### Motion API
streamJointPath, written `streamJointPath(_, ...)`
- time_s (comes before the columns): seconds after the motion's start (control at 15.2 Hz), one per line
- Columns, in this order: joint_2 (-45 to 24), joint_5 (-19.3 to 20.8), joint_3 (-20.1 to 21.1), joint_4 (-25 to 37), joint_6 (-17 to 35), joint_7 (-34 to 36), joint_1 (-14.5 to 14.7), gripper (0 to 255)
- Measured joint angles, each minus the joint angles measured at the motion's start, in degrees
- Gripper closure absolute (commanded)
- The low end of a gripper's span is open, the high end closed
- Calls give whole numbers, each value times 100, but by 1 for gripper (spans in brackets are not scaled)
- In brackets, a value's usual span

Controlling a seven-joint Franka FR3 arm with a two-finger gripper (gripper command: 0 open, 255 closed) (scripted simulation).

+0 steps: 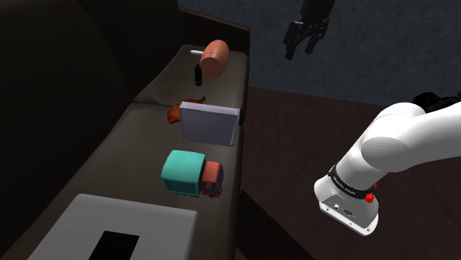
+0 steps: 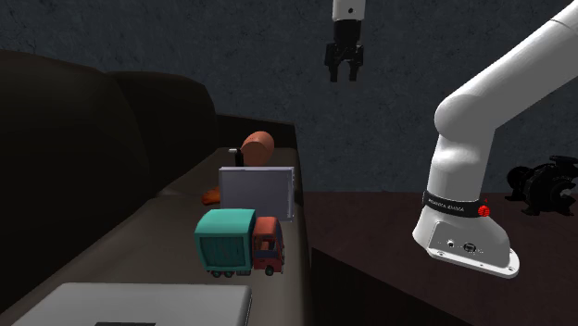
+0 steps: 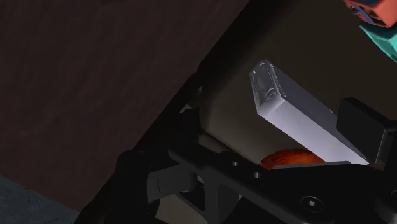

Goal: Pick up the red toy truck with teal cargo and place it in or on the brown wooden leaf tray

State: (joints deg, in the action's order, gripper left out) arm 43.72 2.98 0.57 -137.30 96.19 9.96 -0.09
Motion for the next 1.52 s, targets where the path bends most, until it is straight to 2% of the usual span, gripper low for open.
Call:
streamJointPath(0.26, 175, -112, 229, -369, 188, 333, 39, 0)
streamJointPath(0.86, 324, -762, 1404, -1501, 1126, 1895, 335, 0)
streamJointPath(1.25, -102, -1249, 2349, -1921, 1937, 3040, 555, 0)
streamJointPath(1.52, -738, -1471, 3064, -2007, 2625, 3853, 571, 0)
